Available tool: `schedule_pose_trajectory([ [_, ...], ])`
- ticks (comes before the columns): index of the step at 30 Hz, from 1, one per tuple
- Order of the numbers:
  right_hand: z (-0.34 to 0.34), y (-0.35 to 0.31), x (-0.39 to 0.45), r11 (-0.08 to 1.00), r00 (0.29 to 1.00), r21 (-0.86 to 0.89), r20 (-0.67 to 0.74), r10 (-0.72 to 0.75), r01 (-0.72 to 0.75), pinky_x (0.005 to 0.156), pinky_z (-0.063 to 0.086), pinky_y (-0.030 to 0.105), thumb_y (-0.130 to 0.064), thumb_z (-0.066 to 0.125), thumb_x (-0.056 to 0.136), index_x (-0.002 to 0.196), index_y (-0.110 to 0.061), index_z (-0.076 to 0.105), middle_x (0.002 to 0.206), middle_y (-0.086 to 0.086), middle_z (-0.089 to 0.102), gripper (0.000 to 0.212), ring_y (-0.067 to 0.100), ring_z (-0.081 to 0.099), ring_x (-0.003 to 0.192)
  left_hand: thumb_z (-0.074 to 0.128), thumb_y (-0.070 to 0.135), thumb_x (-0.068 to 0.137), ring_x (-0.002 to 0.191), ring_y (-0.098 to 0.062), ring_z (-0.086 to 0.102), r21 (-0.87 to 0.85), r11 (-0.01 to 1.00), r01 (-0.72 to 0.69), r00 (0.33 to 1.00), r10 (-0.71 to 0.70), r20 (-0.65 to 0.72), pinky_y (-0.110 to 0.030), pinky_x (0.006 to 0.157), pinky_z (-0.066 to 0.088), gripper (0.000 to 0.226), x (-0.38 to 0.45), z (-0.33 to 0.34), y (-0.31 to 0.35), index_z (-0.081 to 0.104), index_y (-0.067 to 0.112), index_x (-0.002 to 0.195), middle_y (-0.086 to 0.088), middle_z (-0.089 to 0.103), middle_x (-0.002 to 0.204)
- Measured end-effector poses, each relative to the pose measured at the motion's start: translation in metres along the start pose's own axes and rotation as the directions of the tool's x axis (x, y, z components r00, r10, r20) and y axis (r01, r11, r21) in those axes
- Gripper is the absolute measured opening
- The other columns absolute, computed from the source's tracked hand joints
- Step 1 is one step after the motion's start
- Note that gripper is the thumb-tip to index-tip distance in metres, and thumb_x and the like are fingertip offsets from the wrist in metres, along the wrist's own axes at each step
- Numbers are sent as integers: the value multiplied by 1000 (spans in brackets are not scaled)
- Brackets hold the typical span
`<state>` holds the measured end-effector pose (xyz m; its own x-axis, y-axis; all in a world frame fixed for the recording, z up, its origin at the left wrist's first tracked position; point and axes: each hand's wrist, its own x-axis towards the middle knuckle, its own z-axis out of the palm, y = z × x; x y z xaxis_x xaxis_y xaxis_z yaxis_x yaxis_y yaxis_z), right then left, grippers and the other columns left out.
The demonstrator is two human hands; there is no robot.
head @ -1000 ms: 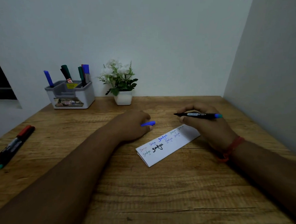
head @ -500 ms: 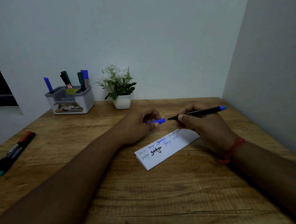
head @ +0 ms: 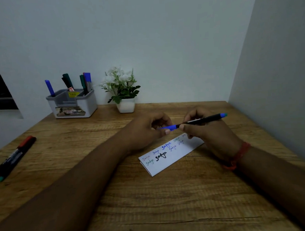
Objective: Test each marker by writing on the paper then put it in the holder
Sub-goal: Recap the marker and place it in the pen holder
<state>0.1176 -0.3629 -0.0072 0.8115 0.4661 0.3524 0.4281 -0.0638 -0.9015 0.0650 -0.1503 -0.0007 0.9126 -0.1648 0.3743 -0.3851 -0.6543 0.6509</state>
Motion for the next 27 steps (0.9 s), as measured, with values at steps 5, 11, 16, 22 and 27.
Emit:
schedule_pose_trajectory([
  [5, 1, -2, -1, 998, 999, 18, 0, -52, 52, 55, 45, 28, -23, 79, 81, 79, -5, 62, 72, 11, 59, 25, 18, 51, 61, 76, 19, 87, 86, -15, 65, -24, 999, -24, 1000, 24, -7, -36, 78, 54, 13, 1, 5, 7, 71, 26, 97, 6, 71, 95],
  [11, 6, -3, -4, 995, 995, -26, -21, -96, 96, 53, 44, 19, -27, 72, 87, 84, 8, 55, 64, 15, 53, 39, 16, 50, 55, 77, 17, 85, 82, -11, 63, 20, 1000, -13, 999, 14, -37, -26, 71, 50, 13, 3, 8, 15, 71, 20, 95, 6, 70, 91],
  [16, 8, -3, -4, 998, 999, 50, -37, -39, 41, 50, 41, 17, -28, 72, 86, 78, -4, 56, 58, 10, 52, 29, 12, 48, 49, 77, 15, 85, 76, -2, 59, 33, 999, -36, 997, 39, -72, -16, 66, 45, 10, 4, 11, 23, 70, 20, 88, 9, 67, 83],
  [22, 7, -2, 3, 996, 997, 77, -78, -27, 33, 59, 49, 21, -31, 70, 90, 86, 3, 61, 59, 8, 55, 35, 16, 53, 56, 72, 22, 90, 82, -8, 60, 58, 998, -39, 991, 47, -126, -26, 72, 49, 10, 7, 12, 19, 69, 22, 99, 10, 67, 91],
  [27, 2, -1, 9, 958, 989, 269, -77, 123, -98, 68, 55, 32, -37, 71, 84, 94, 0, 67, 70, 7, 63, 39, 20, 61, 66, 62, 47, 92, 103, -5, 60, 308, 949, -64, 987, 107, -124, -37, 91, 50, 38, 2, -9, -2, 60, 30, 126, 13, 65, 115],
])
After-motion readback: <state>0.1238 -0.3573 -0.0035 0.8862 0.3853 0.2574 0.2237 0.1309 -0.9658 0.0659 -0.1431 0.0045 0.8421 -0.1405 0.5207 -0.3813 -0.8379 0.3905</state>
